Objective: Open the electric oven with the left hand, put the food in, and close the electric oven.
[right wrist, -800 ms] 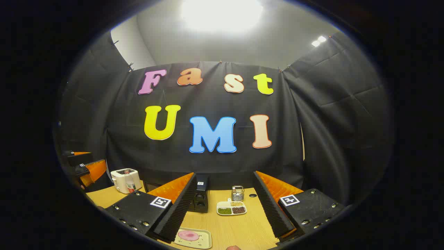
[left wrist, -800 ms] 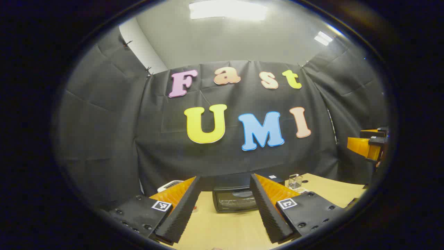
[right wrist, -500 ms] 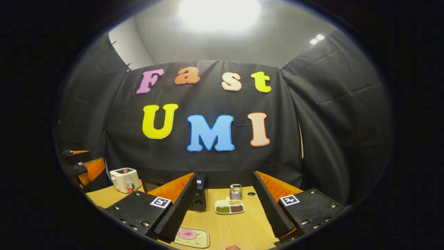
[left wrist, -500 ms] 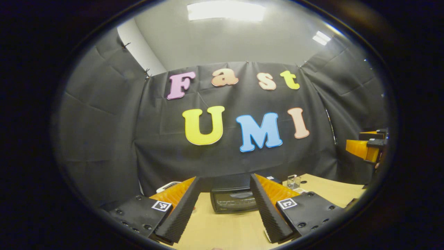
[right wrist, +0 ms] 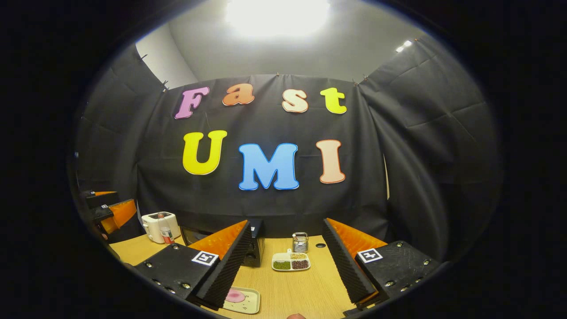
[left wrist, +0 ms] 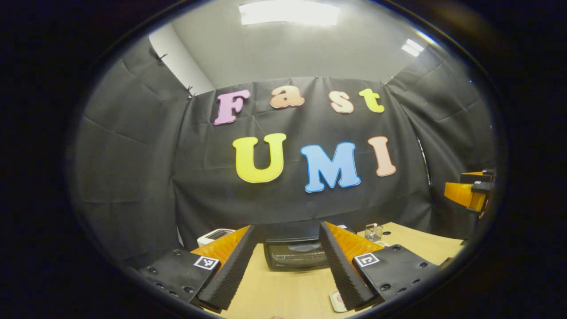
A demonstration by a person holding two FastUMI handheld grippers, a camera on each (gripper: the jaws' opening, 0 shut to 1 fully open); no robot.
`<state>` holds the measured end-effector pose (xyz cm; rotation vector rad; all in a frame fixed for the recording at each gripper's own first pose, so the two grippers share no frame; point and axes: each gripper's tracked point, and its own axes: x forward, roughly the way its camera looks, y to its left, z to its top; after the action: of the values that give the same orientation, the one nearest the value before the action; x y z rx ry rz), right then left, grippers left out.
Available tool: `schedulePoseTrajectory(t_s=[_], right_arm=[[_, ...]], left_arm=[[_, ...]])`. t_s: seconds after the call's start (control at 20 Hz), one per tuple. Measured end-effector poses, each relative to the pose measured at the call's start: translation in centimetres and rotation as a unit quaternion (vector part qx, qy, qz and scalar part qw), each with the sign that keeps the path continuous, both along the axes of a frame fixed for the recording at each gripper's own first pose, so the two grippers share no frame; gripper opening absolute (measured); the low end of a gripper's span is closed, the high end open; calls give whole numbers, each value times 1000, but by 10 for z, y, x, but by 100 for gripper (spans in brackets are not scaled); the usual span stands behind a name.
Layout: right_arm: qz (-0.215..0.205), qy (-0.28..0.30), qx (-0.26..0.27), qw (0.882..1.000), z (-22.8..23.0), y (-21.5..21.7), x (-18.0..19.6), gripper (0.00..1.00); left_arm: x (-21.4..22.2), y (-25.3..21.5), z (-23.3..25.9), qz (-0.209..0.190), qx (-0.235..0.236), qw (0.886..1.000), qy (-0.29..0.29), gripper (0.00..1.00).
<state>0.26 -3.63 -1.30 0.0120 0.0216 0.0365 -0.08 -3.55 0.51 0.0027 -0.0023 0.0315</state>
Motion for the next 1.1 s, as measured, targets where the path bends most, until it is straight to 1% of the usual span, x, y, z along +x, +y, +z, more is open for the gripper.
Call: schedulePoseTrajectory(t_s=[0.15, 0.3, 0.35, 0.45, 0.7, 0.9, 0.95, 1.0, 1.05, 1.1], right_arm=[[12, 1, 0, 1000, -7, -8, -1, 98], [24, 4, 3, 1000, -15, -14, -2, 98], [24, 8, 3, 1000, -18, -18, -3, 98], [21, 11, 4, 1000, -19, -25, -4, 98], [15, 15, -1, 1000, -21, -32, -1, 99], [-3, 13, -14, 1000, -18, -29, 7, 98], [-7, 12, -18, 1000, -18, -27, 10, 98], [-11, 15, -20, 1000, -19, -25, 14, 98], [-15, 19, -22, 999, -20, -23, 18, 99], [-19, 23, -24, 999, -21, -21, 22, 98]], left_arm=[[11, -6, 1, 14, 2, 1000, -2, 99], [27, -14, -9, 23, -12, 1000, 5, 95], [33, -17, -12, 24, -17, 1000, 8, 99], [46, -21, -21, 26, -23, 999, 16, 99], [94, -36, -49, 10, -8, 999, 33, 100], [137, -40, -72, -1, -15, 999, 49, 100], [148, -42, -78, -6, -19, 998, 53, 95], [160, -42, -86, -12, -20, 998, 57, 100], [172, -41, -90, -17, -17, 998, 60, 95], [184, -41, -95, -23, -14, 998, 61, 100]])
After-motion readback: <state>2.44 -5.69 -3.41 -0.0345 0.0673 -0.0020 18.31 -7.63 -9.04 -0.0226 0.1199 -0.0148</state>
